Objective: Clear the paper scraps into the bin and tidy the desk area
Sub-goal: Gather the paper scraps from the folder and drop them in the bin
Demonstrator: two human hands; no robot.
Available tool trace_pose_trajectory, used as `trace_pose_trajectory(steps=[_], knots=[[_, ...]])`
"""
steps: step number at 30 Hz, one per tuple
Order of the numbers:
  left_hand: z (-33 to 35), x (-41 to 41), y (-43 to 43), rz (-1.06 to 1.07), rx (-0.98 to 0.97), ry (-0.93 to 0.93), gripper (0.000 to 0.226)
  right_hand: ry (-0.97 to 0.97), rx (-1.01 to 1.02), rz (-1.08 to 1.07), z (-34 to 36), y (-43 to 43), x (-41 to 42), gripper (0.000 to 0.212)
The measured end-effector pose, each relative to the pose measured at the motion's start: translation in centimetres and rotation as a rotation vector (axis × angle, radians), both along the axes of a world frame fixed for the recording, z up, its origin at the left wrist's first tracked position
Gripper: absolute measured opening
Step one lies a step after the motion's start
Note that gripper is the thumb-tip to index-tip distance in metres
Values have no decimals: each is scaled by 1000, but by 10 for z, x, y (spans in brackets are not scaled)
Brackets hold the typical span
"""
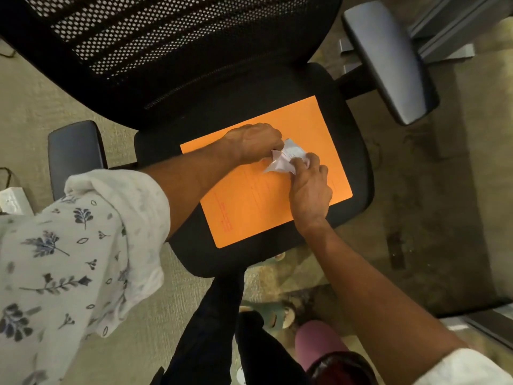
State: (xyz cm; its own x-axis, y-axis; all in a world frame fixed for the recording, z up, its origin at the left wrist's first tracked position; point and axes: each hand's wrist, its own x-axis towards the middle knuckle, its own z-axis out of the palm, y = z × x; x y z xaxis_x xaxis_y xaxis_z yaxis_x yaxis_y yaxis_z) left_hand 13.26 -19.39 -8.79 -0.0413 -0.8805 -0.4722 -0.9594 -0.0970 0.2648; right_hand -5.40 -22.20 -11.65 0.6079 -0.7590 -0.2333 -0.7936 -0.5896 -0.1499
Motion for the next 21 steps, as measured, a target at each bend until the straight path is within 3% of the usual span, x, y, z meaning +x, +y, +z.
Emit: trace_pose_trajectory(steps=[2, 12, 21], knots=[[1, 3, 6, 1, -8, 3, 9, -66, -2, -48, 1, -1, -5, 24], [13, 7, 29, 83, 11, 45, 11, -219, 139, -127, 2, -13, -28, 12], [31, -5, 37, 229, -27, 112, 14, -348, 253, -363, 24, -5, -57, 12]])
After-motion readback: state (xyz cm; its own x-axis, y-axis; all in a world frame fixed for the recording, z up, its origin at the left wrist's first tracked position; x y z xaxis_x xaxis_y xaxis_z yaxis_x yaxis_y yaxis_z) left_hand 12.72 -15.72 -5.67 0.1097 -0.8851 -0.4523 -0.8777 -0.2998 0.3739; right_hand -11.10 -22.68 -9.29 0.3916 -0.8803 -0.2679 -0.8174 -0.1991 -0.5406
